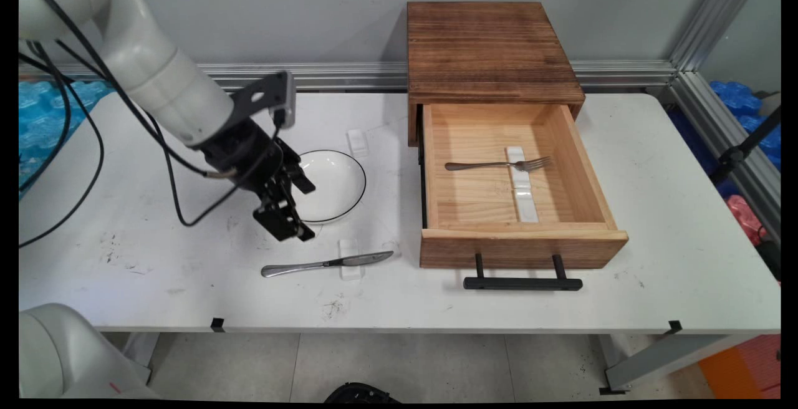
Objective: Pick up the knife from the right of the white plate
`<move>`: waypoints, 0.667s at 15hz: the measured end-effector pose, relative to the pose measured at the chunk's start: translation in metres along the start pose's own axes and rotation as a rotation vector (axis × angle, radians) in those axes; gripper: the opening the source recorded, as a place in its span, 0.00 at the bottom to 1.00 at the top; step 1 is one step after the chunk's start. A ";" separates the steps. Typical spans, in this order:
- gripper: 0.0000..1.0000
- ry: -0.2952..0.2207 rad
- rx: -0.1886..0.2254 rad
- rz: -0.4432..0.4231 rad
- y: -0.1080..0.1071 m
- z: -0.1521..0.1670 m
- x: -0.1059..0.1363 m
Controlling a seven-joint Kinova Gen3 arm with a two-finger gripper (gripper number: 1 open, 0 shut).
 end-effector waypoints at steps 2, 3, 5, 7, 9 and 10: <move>1.00 -0.002 0.005 0.013 0.007 0.014 -0.002; 1.00 -0.004 0.007 0.010 0.010 0.021 -0.003; 1.00 -0.011 0.009 -0.003 0.017 0.034 -0.003; 1.00 -0.026 0.015 -0.019 0.024 0.046 -0.004; 1.00 -0.038 0.024 -0.030 0.029 0.054 -0.005; 1.00 -0.046 0.032 -0.035 0.032 0.059 -0.006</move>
